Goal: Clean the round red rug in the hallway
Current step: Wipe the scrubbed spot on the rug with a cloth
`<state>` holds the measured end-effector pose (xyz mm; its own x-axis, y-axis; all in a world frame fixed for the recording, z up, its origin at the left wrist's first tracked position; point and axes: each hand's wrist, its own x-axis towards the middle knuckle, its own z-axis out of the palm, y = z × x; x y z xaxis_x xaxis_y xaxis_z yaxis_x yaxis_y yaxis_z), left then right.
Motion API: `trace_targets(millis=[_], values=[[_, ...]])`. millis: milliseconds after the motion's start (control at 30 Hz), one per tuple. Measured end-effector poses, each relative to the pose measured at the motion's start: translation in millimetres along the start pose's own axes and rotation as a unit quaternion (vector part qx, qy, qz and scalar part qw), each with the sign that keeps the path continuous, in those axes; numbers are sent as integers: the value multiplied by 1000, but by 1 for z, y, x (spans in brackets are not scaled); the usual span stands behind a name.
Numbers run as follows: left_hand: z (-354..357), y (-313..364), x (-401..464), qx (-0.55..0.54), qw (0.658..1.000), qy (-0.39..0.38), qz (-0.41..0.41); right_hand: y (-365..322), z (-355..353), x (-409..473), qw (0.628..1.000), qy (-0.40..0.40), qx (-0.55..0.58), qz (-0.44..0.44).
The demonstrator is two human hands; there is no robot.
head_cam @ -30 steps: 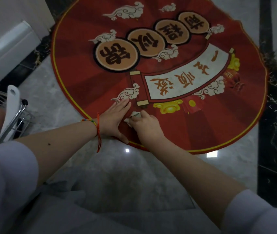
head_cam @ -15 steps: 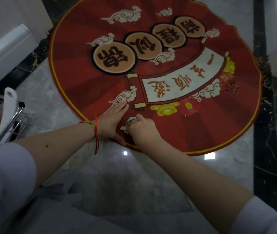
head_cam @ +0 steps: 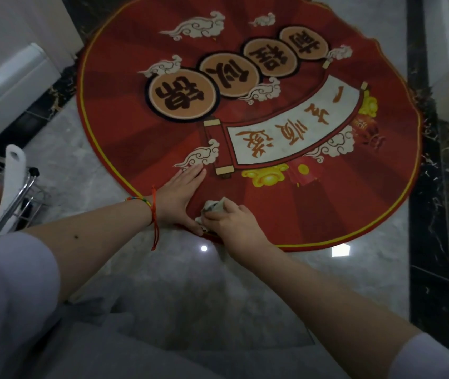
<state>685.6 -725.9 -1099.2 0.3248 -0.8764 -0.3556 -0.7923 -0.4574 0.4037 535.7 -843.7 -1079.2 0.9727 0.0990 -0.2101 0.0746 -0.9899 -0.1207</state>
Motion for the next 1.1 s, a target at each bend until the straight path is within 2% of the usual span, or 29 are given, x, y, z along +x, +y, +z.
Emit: trace_targets(millis=[67, 167, 267, 333, 400, 467, 533, 600, 667, 767, 867, 933, 1067, 1100], values=[[-2, 1, 1, -1, 1000, -12, 0, 9, -2, 5, 999, -22, 47, -7], [-2, 1, 2, -1, 1000, -15, -6, 18, -9, 6, 998, 3, 65, 26], [-1, -2, 3, -3, 1000, -11, 1, 26, 5, -8, 999, -10, 33, -34], [0, -3, 2, -4, 1000, -7, 5, 36, 4, -9, 995, -30, 82, -42], [1, -4, 3, -3, 1000, -5, 7, 41, -7, 1, 991, -51, 120, -18], [1, -4, 3, 3, 1000, -5, 7, 46, -14, 10, 992, -25, 120, 23], [0, -4, 3, 0, 1000, -8, 8, 49, -11, 11, 996, -19, 68, 54], [0, -4, 3, -5, 1000, -5, 5, 45, -5, 9, 997, -42, 40, 47], [1, -4, 2, -15, 1000, -5, 8, 48, -7, 15, 993, -57, 76, 68], [1, -3, 2, -17, 1000, -1, 13, 60, -10, 24, 982, -18, 124, 143], [2, -2, 1, -19, 1000, -1, 9, 64, -7, 26, 982, -94, 55, 153], [1, -2, 0, -19, 1000, 3, 9, 65, -15, 32, 979, -106, 64, 162], [3, -4, 2, -17, 1000, 0, 7, 70, -24, 33, 976, -4, 102, 190], [2, -3, 1, -18, 1000, -2, 11, 68, -22, 30, 975, -1, 110, 193]])
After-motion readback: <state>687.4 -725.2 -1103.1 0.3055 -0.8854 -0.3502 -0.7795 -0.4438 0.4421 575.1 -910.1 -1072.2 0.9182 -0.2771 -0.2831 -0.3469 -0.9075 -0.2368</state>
